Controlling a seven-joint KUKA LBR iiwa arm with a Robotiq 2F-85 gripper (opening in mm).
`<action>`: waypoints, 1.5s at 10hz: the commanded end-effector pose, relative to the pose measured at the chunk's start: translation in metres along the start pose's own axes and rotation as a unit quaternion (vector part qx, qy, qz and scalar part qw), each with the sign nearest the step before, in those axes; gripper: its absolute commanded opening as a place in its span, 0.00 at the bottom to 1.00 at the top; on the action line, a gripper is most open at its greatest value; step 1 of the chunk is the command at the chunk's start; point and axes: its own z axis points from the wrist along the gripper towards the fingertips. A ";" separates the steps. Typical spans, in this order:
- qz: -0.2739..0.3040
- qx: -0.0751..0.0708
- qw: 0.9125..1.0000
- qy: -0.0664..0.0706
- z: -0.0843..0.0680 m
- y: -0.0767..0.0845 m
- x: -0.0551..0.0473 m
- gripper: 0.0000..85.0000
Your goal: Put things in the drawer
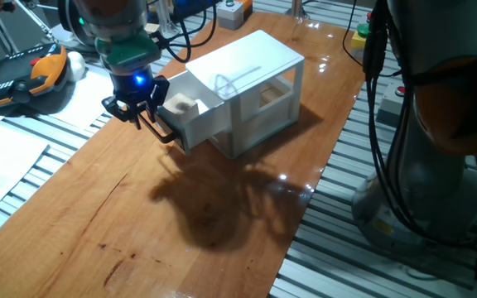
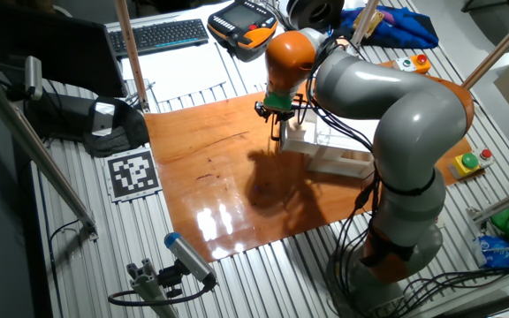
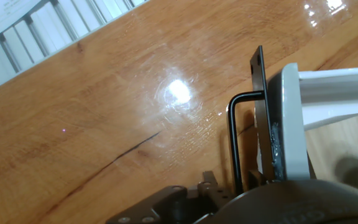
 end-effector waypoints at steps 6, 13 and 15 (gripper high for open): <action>-0.005 0.007 1.000 -0.007 0.006 0.000 0.001 0.40; -0.010 0.012 1.000 -0.011 0.008 -0.001 0.002 0.20; -0.009 0.013 1.000 -0.012 0.008 -0.001 0.002 0.20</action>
